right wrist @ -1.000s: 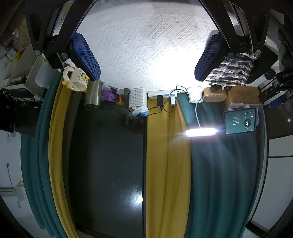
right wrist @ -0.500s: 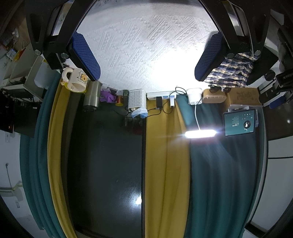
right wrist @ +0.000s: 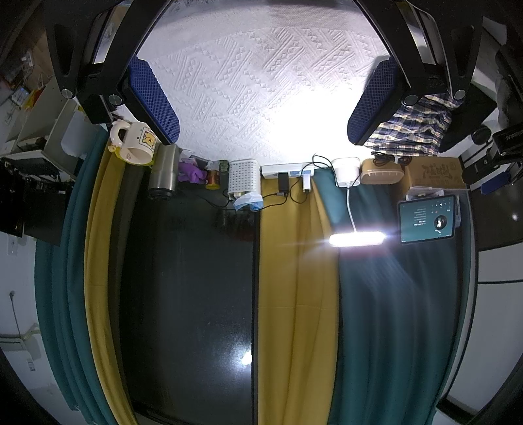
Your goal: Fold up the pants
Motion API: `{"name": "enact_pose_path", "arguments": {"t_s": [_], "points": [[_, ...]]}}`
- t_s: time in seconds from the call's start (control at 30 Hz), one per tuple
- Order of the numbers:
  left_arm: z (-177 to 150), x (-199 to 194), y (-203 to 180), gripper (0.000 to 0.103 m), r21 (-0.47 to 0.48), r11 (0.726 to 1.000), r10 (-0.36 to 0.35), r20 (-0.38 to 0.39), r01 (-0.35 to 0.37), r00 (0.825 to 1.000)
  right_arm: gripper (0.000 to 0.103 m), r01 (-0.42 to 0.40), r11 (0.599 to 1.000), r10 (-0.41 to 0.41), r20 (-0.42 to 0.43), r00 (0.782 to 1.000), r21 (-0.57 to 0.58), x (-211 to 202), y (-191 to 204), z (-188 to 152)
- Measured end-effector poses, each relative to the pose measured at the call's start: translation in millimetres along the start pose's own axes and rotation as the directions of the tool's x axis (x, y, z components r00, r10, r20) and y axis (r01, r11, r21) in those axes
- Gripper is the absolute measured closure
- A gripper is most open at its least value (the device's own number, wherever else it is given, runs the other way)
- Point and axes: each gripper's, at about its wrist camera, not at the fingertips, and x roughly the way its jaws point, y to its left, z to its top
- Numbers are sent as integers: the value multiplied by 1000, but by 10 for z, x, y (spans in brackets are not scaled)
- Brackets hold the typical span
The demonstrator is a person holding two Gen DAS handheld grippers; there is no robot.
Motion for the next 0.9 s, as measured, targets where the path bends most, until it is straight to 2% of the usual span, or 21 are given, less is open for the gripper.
{"name": "enact_pose_path", "arguments": {"t_s": [0.9], "points": [[7, -21, 6, 1, -3, 1000, -2, 1, 2, 1000, 0, -2, 1000, 2, 0, 1000, 0, 9, 27, -33]]}}
